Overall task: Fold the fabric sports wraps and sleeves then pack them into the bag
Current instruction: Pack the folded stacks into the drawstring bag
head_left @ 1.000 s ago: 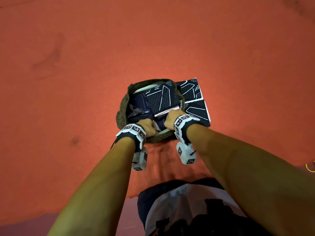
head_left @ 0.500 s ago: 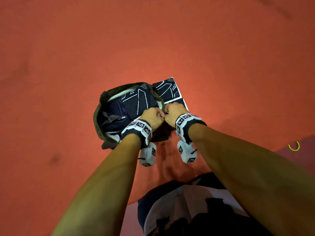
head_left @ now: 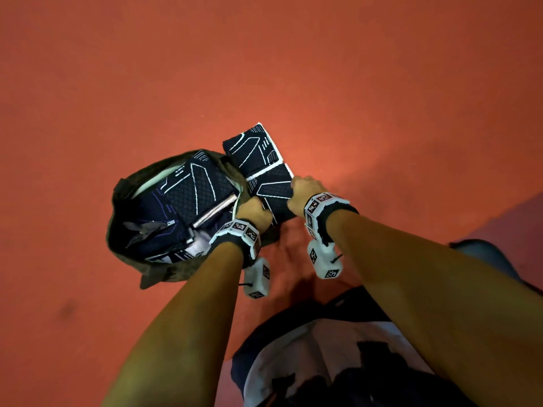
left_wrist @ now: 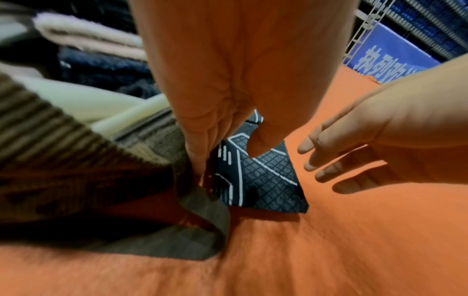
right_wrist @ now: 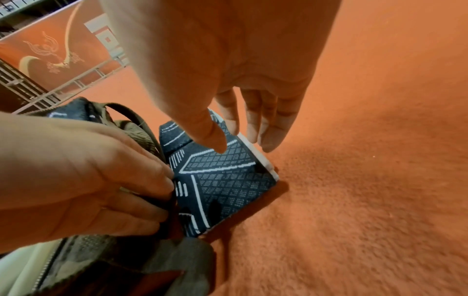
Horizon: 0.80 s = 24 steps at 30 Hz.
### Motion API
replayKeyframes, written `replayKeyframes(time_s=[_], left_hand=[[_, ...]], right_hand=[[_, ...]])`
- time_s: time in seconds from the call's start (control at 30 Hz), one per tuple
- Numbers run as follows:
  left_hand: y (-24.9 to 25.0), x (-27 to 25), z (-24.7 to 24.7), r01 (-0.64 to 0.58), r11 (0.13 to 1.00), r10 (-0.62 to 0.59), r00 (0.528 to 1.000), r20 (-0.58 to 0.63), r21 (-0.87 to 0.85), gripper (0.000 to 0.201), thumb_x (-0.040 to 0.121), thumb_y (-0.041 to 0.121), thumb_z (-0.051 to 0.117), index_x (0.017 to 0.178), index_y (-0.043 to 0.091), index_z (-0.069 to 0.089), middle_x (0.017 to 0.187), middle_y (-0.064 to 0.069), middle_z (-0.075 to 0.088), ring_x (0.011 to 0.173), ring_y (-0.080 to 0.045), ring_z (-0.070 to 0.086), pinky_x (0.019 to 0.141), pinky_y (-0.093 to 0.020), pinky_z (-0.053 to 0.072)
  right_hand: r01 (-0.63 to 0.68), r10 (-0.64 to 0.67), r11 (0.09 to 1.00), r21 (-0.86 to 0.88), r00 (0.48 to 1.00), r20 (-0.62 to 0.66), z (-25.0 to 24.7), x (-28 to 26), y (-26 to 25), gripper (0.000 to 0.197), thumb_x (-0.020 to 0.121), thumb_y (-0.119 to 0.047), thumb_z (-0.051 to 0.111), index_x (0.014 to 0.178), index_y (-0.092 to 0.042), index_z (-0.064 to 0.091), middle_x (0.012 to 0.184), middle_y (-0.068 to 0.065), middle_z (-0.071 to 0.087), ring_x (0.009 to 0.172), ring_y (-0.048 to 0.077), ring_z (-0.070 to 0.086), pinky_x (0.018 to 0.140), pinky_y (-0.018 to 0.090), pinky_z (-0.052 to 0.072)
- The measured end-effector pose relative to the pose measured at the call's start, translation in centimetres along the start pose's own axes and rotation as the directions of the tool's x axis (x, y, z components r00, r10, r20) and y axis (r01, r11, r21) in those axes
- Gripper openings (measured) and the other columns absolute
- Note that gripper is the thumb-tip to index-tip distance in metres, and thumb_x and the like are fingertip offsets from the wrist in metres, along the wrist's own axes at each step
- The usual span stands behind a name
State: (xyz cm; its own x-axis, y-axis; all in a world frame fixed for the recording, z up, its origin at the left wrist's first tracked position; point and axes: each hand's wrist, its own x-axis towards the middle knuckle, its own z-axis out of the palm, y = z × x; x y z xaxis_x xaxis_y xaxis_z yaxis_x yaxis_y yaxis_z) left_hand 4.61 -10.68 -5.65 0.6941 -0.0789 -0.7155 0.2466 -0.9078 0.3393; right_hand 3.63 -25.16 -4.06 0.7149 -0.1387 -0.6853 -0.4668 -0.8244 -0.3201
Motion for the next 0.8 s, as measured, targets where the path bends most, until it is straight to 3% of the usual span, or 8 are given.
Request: replayKeyframes(time_s=[0.2, 0.3, 0.4, 0.5, 0.57, 0.63, 0.73, 0.8], left_hand=[[0.4, 2.0, 1.4, 0.165, 0.980, -0.161, 0.986, 0.047, -0.113, 0.059, 0.093, 0.016, 0.055, 0.144, -0.002, 0.031, 0.139, -0.025, 0.052, 0.128, -0.038, 0.051, 0.107, -0.034, 0.039], [0.1, 2.7, 1.8, 0.177, 0.971, -0.166, 0.983, 0.074, -0.163, 0.068, 0.090, 0.013, 0.055, 0.149, 0.001, 0.024, 0.142, -0.022, 0.051, 0.131, -0.035, 0.050, 0.112, -0.036, 0.038], [-0.5, 3.9, 2.4, 0.173, 0.964, -0.159, 0.984, 0.083, -0.202, 0.082, 0.080, 0.021, 0.058, 0.151, 0.003, 0.019, 0.145, -0.021, 0.048, 0.134, -0.034, 0.047, 0.115, -0.040, 0.036], [0.0, 3.3, 1.7, 0.158, 0.966, -0.156, 0.987, 0.030, -0.204, 0.084, 0.075, 0.029, 0.055, 0.150, 0.004, 0.026, 0.151, -0.018, 0.041, 0.141, -0.033, 0.037, 0.120, -0.038, 0.028], [0.5, 2.8, 1.0, 0.154, 0.954, -0.153, 0.988, 0.025, -0.258, 0.070, 0.084, 0.019, 0.055, 0.149, 0.003, 0.032, 0.152, -0.015, 0.039, 0.143, -0.030, 0.033, 0.120, -0.029, 0.022], [0.5, 2.9, 0.9, 0.169, 0.929, -0.164, 0.986, 0.041, -0.330, 0.060, 0.088, 0.011, 0.055, 0.146, 0.006, 0.038, 0.146, -0.014, 0.046, 0.137, -0.029, 0.041, 0.116, -0.027, 0.027], [-0.3, 4.3, 1.8, 0.151, 0.911, -0.141, 0.989, 0.054, -0.383, 0.063, 0.075, 0.029, 0.054, 0.136, 0.014, 0.051, 0.132, -0.010, 0.060, 0.126, -0.031, 0.054, 0.112, -0.039, 0.041], [-0.4, 4.4, 1.9, 0.153, 0.906, -0.133, 0.988, 0.079, -0.394, 0.061, 0.075, 0.027, 0.052, 0.134, 0.013, 0.052, 0.129, -0.010, 0.060, 0.123, -0.028, 0.056, 0.109, -0.040, 0.043]], right_hand=[[-0.044, 0.042, 0.997, 0.067, 0.999, 0.028, 0.9, 2.0, 0.4, 0.054, 0.088, -0.016, 0.060, 0.137, -0.010, 0.041, 0.126, 0.015, 0.047, 0.116, 0.036, 0.052, 0.096, 0.044, 0.050], [-0.070, 0.060, 0.990, 0.121, 0.994, 0.088, 1.1, 3.0, 0.7, 0.058, 0.089, -0.014, 0.060, 0.141, -0.009, 0.036, 0.131, 0.015, 0.047, 0.120, 0.034, 0.052, 0.097, 0.040, 0.049], [-0.098, 0.075, 0.981, 0.169, 0.988, 0.135, 1.6, 3.6, 0.7, 0.071, 0.089, -0.015, 0.063, 0.149, -0.010, 0.026, 0.143, 0.014, 0.040, 0.128, 0.034, 0.048, 0.098, 0.035, 0.044], [-0.125, 0.099, 0.969, 0.213, 0.987, 0.128, 2.0, 3.8, 0.6, 0.079, 0.085, -0.016, 0.066, 0.150, -0.012, 0.022, 0.149, 0.012, 0.030, 0.132, 0.033, 0.042, 0.097, 0.032, 0.042], [-0.138, 0.109, 0.965, 0.224, 0.985, 0.136, 2.2, 3.5, 0.5, 0.081, 0.083, -0.014, 0.065, 0.151, -0.010, 0.020, 0.150, 0.013, 0.026, 0.134, 0.034, 0.039, 0.105, 0.036, 0.044], [-0.161, 0.130, 0.955, 0.250, 0.982, 0.136, 2.0, 3.3, 0.4, 0.080, 0.085, -0.010, 0.063, 0.151, -0.006, 0.019, 0.151, 0.015, 0.025, 0.136, 0.035, 0.039, 0.108, 0.039, 0.043], [-0.191, 0.162, 0.934, 0.301, 0.980, 0.118, 1.5, 2.9, 0.6, 0.077, 0.086, -0.004, 0.062, 0.151, -0.001, 0.021, 0.149, 0.016, 0.031, 0.135, 0.035, 0.042, 0.105, 0.035, 0.042], [-0.207, 0.184, 0.906, 0.370, 0.978, 0.096, 1.3, 2.6, 1.0, 0.077, 0.084, -0.005, 0.065, 0.150, -0.003, 0.026, 0.141, 0.013, 0.040, 0.131, 0.033, 0.045, 0.099, 0.033, 0.044]])
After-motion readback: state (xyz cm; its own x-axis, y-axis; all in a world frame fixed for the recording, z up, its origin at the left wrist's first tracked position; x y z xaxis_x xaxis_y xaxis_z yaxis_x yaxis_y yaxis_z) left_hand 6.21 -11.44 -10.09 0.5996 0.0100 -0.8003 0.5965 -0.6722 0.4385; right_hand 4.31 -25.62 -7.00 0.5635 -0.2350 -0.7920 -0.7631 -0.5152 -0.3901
